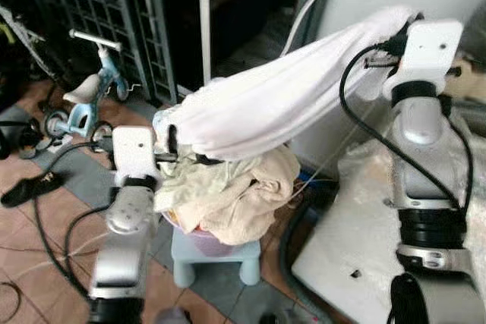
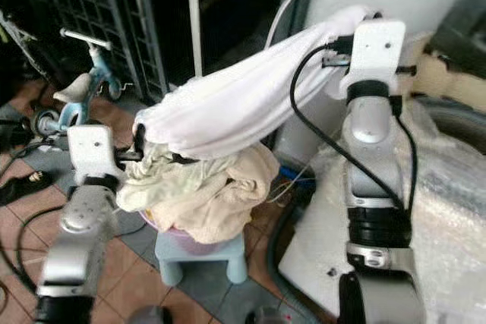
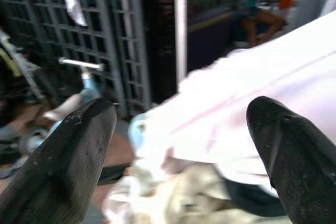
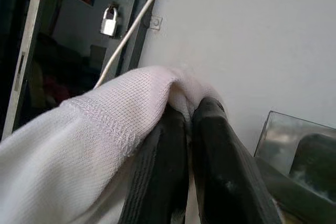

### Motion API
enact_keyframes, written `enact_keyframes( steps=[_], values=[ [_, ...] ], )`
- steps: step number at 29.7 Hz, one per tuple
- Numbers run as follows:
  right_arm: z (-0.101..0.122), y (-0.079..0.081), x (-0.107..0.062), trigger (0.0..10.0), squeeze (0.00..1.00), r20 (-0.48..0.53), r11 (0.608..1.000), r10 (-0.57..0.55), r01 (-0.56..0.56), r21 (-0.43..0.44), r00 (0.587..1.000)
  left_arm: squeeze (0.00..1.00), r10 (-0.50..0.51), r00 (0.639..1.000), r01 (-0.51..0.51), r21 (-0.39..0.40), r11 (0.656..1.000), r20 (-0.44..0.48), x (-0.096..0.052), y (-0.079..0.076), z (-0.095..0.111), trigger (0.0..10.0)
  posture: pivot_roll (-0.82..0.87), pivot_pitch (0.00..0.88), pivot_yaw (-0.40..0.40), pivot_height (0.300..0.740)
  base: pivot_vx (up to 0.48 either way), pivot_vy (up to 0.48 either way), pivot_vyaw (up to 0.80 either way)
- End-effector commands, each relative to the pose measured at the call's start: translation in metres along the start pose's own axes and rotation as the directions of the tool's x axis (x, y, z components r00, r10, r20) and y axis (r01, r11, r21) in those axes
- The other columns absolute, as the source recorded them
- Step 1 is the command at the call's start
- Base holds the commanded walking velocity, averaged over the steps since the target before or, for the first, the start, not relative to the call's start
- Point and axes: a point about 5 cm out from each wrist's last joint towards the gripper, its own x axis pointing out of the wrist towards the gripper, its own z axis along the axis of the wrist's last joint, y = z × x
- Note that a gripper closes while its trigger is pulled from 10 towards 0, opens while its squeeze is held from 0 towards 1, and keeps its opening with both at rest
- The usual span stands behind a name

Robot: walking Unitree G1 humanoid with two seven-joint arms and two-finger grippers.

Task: Clothes washing

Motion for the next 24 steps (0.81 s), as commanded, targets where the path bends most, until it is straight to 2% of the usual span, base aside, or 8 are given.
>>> enact_keyframes(
  steps=[1,3,4,5,13,20,21,24],
  values=[
    [0.009,0.000,0.001,0.0,0.00,0.030,1.000,-0.005,0.005,0.016,1.000,0.00,0.012,1.000,-0.012,0.010,1.000,-0.001,0.000,0.005,-0.001,10.0,-0.02,0.000,-0.015,0.740,0.000,-0.356,0.00],
    [0.007,0.000,0.001,0.0,0.00,0.008,1.000,-0.004,0.004,0.025,1.000,0.00,0.011,1.000,-0.011,0.010,1.000,-0.001,0.000,0.005,-0.001,10.0,-0.02,0.000,-0.016,0.740,0.000,-0.352,0.00],
    [0.005,0.000,0.001,2.3,0.00,-0.008,1.000,-0.009,0.009,0.026,1.000,0.00,0.010,1.000,-0.010,0.007,1.000,-0.001,0.000,0.004,-0.002,10.0,-0.02,0.000,-0.016,0.740,0.000,-0.352,0.00],
    [0.003,0.000,0.001,10.0,0.00,-0.022,1.000,-0.009,0.010,0.026,1.000,0.00,0.010,1.000,-0.010,0.007,1.000,-0.002,0.000,0.005,-0.002,10.0,-0.03,0.000,-0.015,0.740,0.000,-0.352,-0.73],
    [0.001,-0.012,0.006,10.0,0.00,-0.038,0.998,-0.058,0.057,-0.010,0.998,0.00,0.006,1.000,-0.006,0.007,1.000,-0.008,0.000,0.004,-0.004,10.0,-0.03,0.000,-0.016,0.740,0.000,-0.351,-0.75],
    [0.000,-0.052,0.023,10.0,0.00,-0.053,0.968,-0.234,0.227,-0.108,0.971,0.00,0.003,1.000,-0.003,0.003,1.000,-0.011,0.000,0.003,-0.005,10.0,-0.03,0.000,-0.017,0.740,0.000,-0.331,-0.75],
    [0.000,-0.052,0.023,10.0,0.00,-0.053,0.968,-0.234,0.227,-0.108,0.971,0.00,0.003,1.000,-0.003,0.003,1.000,-0.011,0.000,0.003,-0.005,10.0,-0.03,0.000,-0.017,0.740,0.000,-0.270,-0.76],
    [-0.008,-0.074,0.026,10.0,0.00,-0.102,0.939,-0.331,0.317,-0.135,0.938,0.00,0.006,1.000,-0.006,0.008,1.000,-0.014,0.001,0.004,-0.005,10.0,-0.03,0.000,-0.017,0.740,0.000,-0.081,-0.75]
  ],
)
